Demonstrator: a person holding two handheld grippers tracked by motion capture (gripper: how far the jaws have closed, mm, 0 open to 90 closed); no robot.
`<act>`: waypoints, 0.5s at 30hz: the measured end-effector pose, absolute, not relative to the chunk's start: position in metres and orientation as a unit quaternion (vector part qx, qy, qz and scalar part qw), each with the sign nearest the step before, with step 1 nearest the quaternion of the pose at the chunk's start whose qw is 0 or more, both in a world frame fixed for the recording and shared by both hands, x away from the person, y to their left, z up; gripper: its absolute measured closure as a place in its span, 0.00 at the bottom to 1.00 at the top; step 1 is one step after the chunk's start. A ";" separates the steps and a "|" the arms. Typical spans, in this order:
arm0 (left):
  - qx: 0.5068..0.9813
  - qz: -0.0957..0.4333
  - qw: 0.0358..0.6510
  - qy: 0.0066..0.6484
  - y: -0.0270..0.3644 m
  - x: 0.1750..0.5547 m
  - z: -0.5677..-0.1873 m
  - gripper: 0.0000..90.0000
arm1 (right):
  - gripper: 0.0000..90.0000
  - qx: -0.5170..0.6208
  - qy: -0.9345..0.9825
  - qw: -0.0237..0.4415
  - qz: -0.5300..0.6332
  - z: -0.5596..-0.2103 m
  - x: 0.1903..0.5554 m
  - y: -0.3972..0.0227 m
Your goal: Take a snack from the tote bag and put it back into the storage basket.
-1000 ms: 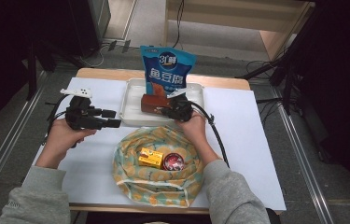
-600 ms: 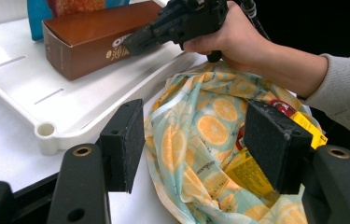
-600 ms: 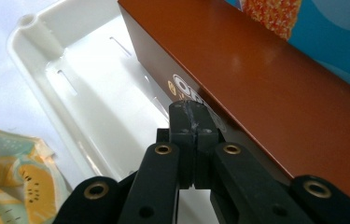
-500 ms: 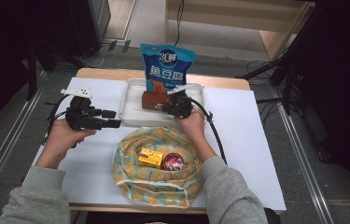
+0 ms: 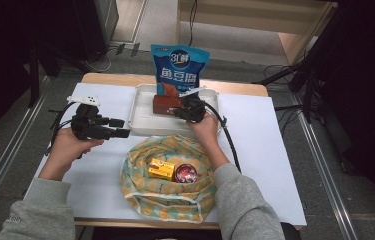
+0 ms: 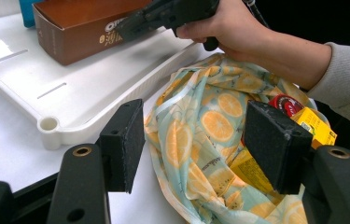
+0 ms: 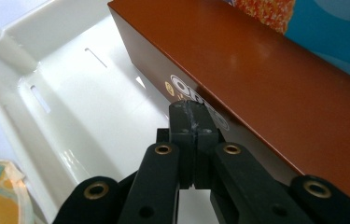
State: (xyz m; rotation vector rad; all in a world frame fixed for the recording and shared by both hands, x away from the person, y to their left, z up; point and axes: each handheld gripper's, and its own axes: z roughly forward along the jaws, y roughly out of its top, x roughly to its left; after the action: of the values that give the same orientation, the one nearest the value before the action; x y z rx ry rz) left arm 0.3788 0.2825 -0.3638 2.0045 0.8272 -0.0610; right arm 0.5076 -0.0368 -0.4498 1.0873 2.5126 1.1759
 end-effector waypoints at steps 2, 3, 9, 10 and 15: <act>0.817 -0.024 0.467 0.336 0.282 0.379 -0.364 0.43 | 1.00 0.364 0.841 0.082 0.393 -0.449 0.509 -0.036; 0.817 -0.024 0.467 0.336 0.282 0.379 -0.364 0.43 | 1.00 0.363 0.841 0.081 0.393 -0.450 0.509 -0.036; 0.820 -0.023 0.464 0.335 0.281 0.379 -0.366 0.43 | 1.00 0.366 0.838 0.071 0.399 -0.451 0.509 -0.037; 0.820 -0.023 0.465 0.335 0.281 0.379 -0.366 0.43 | 1.00 0.366 0.838 0.070 0.398 -0.451 0.508 -0.037; 0.819 -0.022 0.465 0.335 0.282 0.379 -0.366 0.42 | 0.99 0.368 0.836 0.064 0.402 -0.449 0.507 -0.040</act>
State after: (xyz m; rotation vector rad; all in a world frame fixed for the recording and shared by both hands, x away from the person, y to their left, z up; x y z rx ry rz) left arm 0.3791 0.2817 -0.3656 2.0121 0.8226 -0.0552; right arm 0.5066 -0.0397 -0.4494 1.1128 2.5244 1.2138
